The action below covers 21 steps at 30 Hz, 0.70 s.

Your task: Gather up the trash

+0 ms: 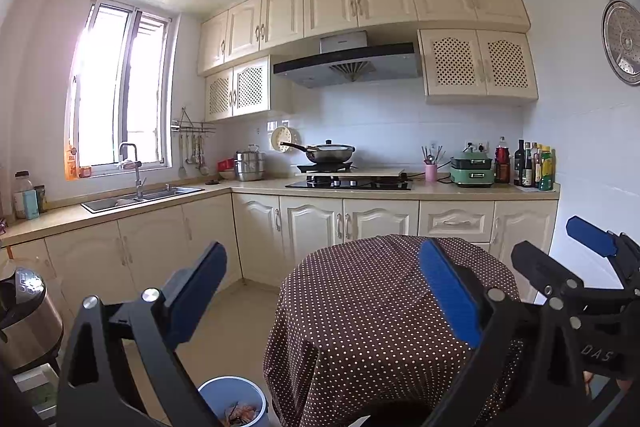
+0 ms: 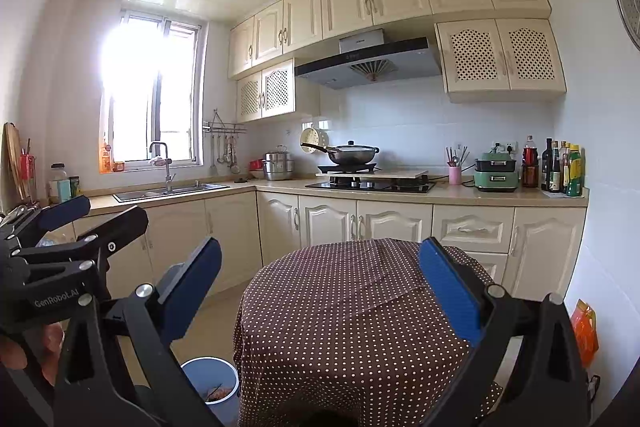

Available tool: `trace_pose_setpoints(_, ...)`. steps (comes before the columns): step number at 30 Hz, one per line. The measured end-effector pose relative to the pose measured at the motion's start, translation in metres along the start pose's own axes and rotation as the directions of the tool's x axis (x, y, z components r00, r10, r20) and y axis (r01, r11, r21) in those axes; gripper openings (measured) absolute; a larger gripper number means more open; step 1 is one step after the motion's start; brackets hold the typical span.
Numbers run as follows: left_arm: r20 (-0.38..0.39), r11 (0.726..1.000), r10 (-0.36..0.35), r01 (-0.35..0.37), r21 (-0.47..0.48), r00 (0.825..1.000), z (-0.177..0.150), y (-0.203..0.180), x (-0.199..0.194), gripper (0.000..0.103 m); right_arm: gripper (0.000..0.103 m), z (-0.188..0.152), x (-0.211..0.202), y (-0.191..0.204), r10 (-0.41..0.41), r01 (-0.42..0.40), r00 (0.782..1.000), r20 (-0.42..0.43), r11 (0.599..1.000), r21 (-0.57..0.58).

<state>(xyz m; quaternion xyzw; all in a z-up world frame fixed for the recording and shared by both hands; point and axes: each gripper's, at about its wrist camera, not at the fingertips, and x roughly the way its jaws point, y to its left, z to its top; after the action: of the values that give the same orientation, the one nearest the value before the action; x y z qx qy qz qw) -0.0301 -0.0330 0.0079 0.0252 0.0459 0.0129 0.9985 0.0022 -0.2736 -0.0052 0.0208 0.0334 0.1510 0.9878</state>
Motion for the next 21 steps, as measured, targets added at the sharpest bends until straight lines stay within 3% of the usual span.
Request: trace_pose_setpoints(21, -0.007, 1.0, -0.008, 0.008, -0.002, 1.0, -0.0032, 0.0039, 0.004, 0.095, 0.096, 0.004, 0.0057, 0.0002, 0.01, -0.01, 1.0, -0.014, 1.0, -0.001)
